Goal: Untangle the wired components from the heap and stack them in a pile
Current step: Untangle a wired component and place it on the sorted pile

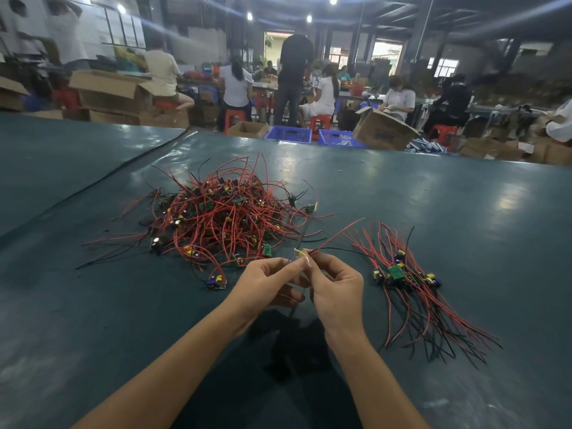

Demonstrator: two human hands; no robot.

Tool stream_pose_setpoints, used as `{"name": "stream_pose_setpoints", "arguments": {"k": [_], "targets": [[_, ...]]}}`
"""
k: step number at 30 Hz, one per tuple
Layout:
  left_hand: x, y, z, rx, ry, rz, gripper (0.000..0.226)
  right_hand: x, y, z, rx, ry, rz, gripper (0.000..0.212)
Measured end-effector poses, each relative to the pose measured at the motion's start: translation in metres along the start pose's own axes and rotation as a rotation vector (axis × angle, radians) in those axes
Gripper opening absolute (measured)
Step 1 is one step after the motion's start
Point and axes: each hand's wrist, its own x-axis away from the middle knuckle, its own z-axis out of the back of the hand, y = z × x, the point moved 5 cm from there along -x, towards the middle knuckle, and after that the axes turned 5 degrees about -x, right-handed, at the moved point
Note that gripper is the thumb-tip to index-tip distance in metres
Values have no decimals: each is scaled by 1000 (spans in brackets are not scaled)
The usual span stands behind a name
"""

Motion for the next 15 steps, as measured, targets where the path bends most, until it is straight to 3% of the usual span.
{"name": "stream_pose_setpoints", "arguments": {"k": [5, 11, 15], "targets": [[0, 3, -2, -73, 44, -48, 16, 0, 0, 2, 45, 10, 37, 15], [4, 10, -5, -253, 89, -123, 28, -2, 6, 1, 46, 41, 21, 17], [7, 11, -4, -473, 114, -204, 26, -5, 18, 5, -34, 117, -137, 22]]}}
